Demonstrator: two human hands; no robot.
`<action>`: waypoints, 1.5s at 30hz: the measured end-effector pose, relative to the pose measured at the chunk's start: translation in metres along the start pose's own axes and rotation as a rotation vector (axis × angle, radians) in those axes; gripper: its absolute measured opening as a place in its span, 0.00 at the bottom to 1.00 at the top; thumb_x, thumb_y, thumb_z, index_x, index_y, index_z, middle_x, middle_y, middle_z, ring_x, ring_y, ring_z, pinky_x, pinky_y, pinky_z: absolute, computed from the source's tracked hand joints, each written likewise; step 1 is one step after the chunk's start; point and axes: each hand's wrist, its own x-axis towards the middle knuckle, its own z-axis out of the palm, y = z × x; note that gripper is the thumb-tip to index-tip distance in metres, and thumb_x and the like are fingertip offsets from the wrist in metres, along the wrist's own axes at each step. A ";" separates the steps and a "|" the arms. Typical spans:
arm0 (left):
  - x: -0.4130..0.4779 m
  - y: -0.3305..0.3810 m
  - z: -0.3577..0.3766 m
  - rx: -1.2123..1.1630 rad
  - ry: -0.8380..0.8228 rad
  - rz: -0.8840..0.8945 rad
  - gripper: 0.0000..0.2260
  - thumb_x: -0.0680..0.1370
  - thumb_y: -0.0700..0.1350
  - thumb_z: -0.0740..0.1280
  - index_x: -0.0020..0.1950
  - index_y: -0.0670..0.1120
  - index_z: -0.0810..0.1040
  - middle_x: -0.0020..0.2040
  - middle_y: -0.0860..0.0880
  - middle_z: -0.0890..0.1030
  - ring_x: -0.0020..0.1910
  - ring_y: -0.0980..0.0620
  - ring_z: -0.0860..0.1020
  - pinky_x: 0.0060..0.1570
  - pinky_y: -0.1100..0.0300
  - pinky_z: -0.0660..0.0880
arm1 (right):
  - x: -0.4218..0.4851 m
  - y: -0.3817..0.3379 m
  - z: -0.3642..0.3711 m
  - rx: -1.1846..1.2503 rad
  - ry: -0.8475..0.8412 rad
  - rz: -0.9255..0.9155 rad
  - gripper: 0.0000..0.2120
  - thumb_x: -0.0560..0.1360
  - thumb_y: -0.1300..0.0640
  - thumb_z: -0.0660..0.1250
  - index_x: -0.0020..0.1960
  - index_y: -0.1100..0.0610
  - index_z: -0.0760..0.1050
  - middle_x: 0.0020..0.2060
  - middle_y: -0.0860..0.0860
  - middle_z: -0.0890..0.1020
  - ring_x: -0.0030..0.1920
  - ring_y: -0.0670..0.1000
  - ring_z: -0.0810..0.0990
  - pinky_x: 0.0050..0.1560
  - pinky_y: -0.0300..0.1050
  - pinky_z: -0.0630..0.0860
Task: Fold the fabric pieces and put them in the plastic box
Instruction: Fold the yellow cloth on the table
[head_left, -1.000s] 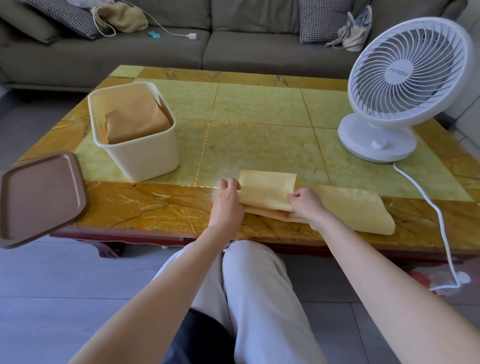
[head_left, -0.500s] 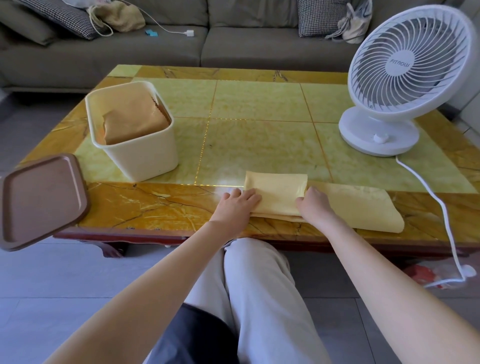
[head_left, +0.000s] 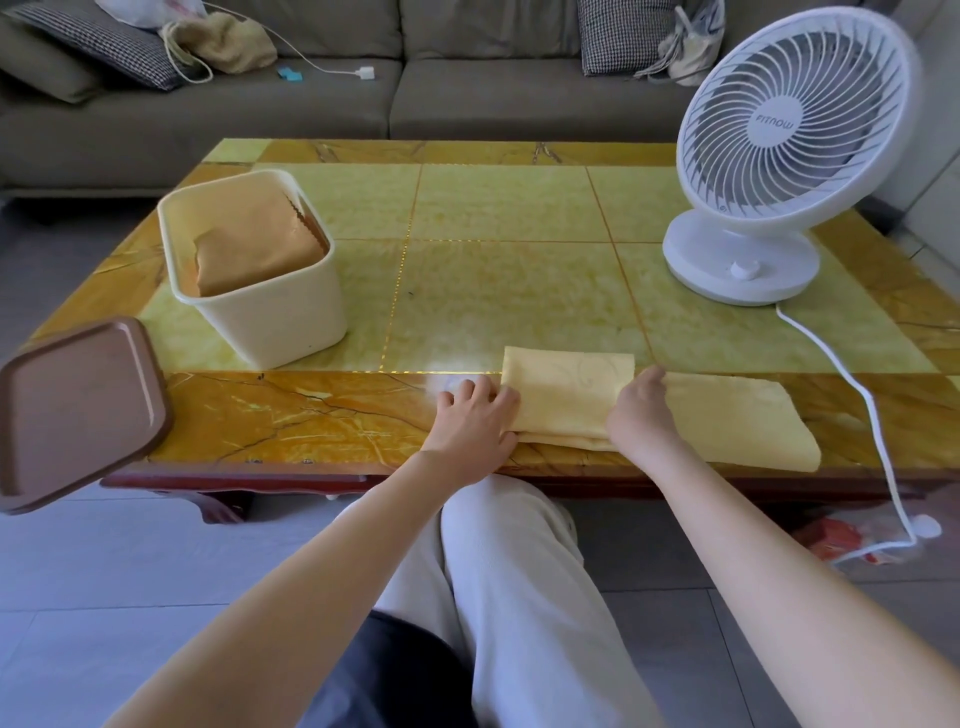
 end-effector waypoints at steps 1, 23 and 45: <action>0.000 0.001 0.000 0.007 -0.001 0.007 0.19 0.77 0.51 0.58 0.67 0.50 0.65 0.61 0.45 0.67 0.59 0.44 0.67 0.57 0.49 0.65 | -0.003 0.001 0.000 -0.024 0.027 -0.023 0.36 0.76 0.72 0.55 0.74 0.66 0.35 0.75 0.64 0.50 0.68 0.63 0.67 0.62 0.51 0.70; 0.026 0.039 -0.015 -1.013 0.009 -0.375 0.21 0.74 0.37 0.64 0.65 0.42 0.62 0.41 0.51 0.72 0.36 0.55 0.73 0.31 0.64 0.70 | -0.015 0.013 0.002 -0.229 -0.050 -0.232 0.23 0.80 0.55 0.56 0.74 0.57 0.58 0.69 0.58 0.63 0.68 0.61 0.60 0.64 0.52 0.65; 0.009 -0.013 -0.106 -0.699 0.487 -0.250 0.11 0.80 0.46 0.58 0.61 0.45 0.66 0.45 0.48 0.76 0.45 0.44 0.77 0.43 0.51 0.75 | -0.029 -0.115 0.007 0.859 -0.396 -0.230 0.22 0.82 0.45 0.50 0.45 0.54 0.79 0.39 0.51 0.86 0.41 0.51 0.85 0.40 0.45 0.82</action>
